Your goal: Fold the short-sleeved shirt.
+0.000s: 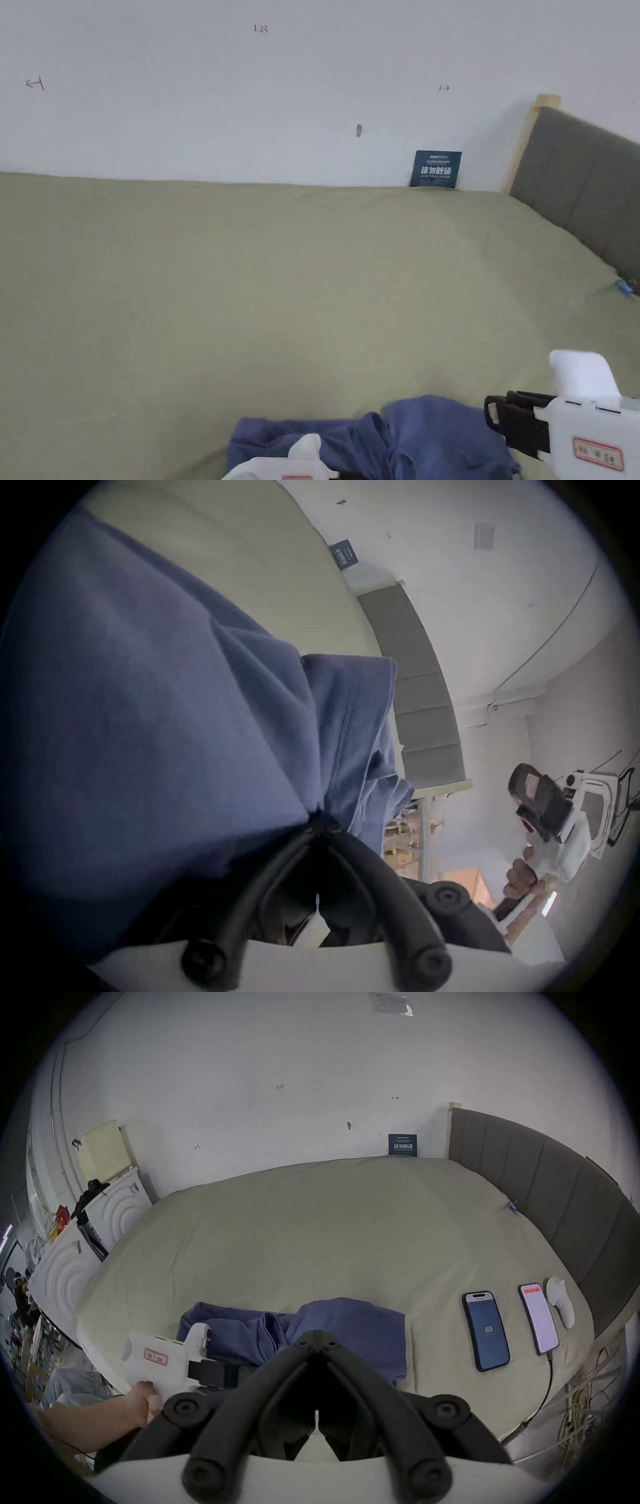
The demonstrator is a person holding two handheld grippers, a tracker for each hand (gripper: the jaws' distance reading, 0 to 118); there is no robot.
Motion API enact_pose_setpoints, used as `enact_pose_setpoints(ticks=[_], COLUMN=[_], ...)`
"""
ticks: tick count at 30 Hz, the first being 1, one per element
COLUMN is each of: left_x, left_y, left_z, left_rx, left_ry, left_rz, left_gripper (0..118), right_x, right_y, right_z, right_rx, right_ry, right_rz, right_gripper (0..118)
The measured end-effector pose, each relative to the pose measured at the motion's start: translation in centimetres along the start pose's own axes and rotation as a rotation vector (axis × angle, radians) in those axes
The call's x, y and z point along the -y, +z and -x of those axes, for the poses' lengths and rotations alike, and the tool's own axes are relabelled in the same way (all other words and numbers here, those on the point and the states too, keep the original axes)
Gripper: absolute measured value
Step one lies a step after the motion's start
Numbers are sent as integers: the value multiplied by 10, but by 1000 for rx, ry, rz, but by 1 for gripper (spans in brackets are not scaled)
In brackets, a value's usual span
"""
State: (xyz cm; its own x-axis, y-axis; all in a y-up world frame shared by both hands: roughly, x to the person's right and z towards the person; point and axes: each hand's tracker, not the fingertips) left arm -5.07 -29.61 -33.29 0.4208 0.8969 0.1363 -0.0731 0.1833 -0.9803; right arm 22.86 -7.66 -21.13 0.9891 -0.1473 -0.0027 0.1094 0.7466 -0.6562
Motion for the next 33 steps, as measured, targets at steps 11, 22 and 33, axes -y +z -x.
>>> enact_pose_setpoints(ticks=[11, 22, 33], left_x=[-23, -25, -26], left_y=[133, 169, 138], left_z=[-6, 48, 45], left_rx=[-126, -44, -78], left_ry=[-74, 61, 102], left_rz=[-120, -163, -209], left_gripper=[0, 118, 12], right_x=[5, 7, 7], right_y=[-18, -20, -6], right_z=[9, 15, -1], right_rx=[-10, -13, 17], right_ry=[16, 25, 8], right_rz=[47, 71, 65], right_gripper=[0, 0, 0])
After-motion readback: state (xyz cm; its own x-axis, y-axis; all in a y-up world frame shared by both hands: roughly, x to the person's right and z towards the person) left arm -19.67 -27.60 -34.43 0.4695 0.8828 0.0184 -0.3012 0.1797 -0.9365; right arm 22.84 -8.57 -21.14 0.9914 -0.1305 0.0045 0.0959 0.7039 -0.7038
